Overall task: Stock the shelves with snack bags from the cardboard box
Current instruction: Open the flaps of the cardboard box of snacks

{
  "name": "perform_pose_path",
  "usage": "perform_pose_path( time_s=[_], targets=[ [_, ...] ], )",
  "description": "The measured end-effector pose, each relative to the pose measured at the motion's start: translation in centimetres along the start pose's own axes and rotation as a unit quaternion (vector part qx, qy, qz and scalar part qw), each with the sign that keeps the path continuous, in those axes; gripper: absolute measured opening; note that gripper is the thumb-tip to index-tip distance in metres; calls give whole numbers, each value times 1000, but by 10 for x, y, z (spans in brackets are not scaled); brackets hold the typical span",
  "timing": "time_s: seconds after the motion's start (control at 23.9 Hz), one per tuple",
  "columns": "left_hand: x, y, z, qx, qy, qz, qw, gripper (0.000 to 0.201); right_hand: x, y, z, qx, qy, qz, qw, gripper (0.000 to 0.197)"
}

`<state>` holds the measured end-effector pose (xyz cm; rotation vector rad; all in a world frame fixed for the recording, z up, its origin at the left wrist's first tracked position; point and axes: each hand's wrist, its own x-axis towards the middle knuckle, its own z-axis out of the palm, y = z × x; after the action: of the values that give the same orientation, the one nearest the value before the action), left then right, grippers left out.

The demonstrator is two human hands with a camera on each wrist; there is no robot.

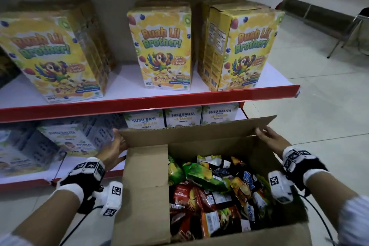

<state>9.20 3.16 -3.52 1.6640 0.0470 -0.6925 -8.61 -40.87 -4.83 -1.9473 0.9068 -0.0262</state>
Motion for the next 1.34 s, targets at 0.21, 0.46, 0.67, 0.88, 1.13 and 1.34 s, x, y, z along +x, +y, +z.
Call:
perform_pose_path(
  time_s=[0.21,0.46,0.67,0.88,1.13,1.34],
  targets=[
    [-9,-26,-15,99,-29,53,993,31,-12,14,0,4,38,-27,999,51],
    [-30,-15,-7,40,89,66,993,58,-33,7,-9,86,42,-24,995,63],
    [-9,-10,-2,106,155,-1,982,64,-23,-1,1,90,108,0,990,46],
    [13,-24,-4,195,188,-51,961,66,-15,1,8,-4,88,-29,996,45],
    [21,-31,3,179,62,-53,980,55,-12,4,16,-143,10,-22,989,38],
    [-1,-33,30,427,-1,-42,903,111,-29,22,-1,-193,-80,26,978,48]
  ],
)
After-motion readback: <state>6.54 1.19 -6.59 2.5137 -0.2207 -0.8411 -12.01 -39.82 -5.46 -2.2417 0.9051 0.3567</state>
